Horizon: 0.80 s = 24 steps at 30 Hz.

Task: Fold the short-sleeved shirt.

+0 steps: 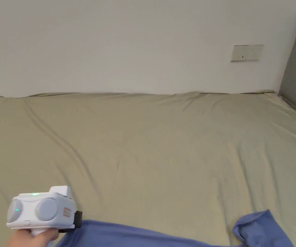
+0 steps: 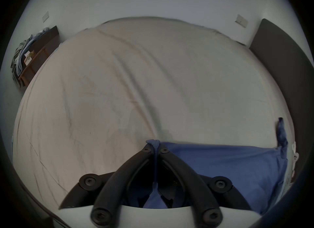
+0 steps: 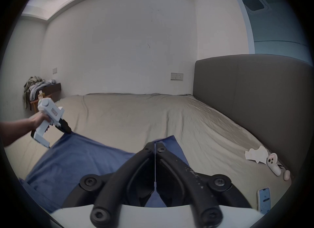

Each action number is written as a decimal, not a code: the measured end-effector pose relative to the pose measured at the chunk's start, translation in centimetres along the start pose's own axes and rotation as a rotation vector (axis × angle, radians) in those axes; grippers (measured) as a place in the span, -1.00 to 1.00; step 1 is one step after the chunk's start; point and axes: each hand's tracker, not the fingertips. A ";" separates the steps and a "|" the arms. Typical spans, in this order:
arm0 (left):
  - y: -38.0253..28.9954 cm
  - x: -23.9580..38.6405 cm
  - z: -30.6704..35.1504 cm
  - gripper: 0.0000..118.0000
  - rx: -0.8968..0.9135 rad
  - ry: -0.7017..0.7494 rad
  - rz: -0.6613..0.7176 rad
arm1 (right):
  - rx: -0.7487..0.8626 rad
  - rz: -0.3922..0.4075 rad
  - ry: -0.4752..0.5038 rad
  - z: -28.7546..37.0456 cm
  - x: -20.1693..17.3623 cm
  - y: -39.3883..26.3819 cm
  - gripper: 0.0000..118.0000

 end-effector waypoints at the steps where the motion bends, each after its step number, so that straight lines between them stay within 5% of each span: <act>1: -0.1 0.2 1.2 -0.97 0.037 -0.034 0.011 | 0.001 -0.029 0.035 -0.9 0.7 0.7 -0.68; 3: -0.6 0.7 3.9 -0.97 0.089 -0.081 0.025 | -0.089 -0.090 0.076 -4.1 2.6 2.3 0.63; 4: -0.7 0.7 5.2 -0.97 0.145 -0.076 0.004 | -0.152 -0.101 0.090 -6.6 3.6 2.5 1.00; 10: -2.3 1.9 9.9 -0.97 0.186 -0.103 -0.018 | -0.513 -0.066 0.087 -21.0 8.6 -0.1 1.00; 15: -3.3 2.1 9.9 -0.97 0.170 -0.105 0.002 | -0.781 -0.060 -0.035 -27.5 9.9 -4.8 0.77; 18: -3.3 2.2 9.8 -0.97 0.166 -0.097 -0.002 | -0.721 -0.077 -0.043 -26.6 9.0 -4.3 0.78; 19: -3.4 2.3 9.9 -0.97 0.169 -0.095 -0.004 | -0.707 -0.082 -0.020 -26.1 8.9 -4.0 0.62; 20: -3.5 2.5 10.1 -0.97 0.173 -0.094 -0.006 | -0.662 -0.071 -0.012 -25.4 8.5 -3.5 0.21; 22: -3.6 2.3 10.5 -0.97 0.213 -0.094 -0.009 | -0.638 -0.052 -0.049 -24.2 7.9 -2.7 -0.95; 24: -4.0 2.5 11.1 -0.97 0.228 -0.096 -0.004 | -0.573 -0.089 -0.002 -22.7 6.8 -1.9 -0.95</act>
